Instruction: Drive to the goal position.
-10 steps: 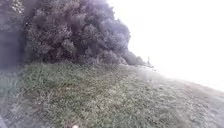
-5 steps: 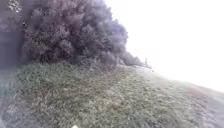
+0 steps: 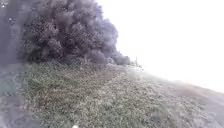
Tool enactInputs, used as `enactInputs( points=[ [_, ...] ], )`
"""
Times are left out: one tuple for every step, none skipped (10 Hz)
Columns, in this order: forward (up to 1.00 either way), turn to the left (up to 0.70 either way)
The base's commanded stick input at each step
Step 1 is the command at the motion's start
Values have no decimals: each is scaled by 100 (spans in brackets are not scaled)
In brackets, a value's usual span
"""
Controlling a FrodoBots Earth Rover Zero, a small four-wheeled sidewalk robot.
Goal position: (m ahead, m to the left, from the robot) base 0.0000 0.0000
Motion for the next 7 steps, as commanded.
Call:
enactInputs(
  points=[
    [0,-60],
    [0,-60],
    [0,-60],
    [0,-60],
    [0,-60],
    [2,-58],
    [29,-32]
  ],
)
